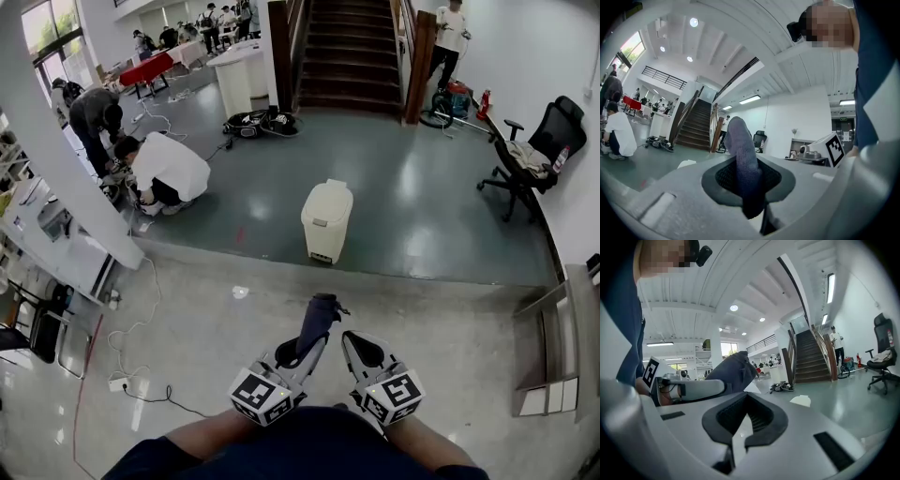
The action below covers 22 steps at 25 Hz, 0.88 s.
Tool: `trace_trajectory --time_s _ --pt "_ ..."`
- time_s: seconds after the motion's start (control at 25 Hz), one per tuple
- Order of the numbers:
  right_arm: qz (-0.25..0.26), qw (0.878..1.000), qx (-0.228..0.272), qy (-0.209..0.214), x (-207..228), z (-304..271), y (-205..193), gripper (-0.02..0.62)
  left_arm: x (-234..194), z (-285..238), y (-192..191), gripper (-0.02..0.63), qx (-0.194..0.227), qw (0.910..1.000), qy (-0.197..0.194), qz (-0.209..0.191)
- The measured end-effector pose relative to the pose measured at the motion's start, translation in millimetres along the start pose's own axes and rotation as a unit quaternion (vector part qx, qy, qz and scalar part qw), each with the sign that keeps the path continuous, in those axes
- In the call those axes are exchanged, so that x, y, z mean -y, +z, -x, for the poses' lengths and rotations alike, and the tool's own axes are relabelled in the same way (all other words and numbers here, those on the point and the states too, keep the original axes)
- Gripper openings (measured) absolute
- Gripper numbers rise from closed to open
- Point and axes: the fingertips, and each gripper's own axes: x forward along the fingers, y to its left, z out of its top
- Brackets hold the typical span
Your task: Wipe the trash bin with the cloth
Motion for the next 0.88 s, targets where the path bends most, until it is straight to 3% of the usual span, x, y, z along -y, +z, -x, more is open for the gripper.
trace_trajectory --time_s 0.56,0.88 --pt "-0.016 1.000 0.007 0.001 62.0 19.7 -5.4 0.005 16.1 -44.5 -4.8 0.052 0.001 0.9994 0.032 -0.014" --pt "-0.004 1.000 -0.008 -0.005 94.7 -30.7 -6.0 0.005 -36.1 -79.5 -4.1 0.052 0.013 0.9994 0.031 -0.007"
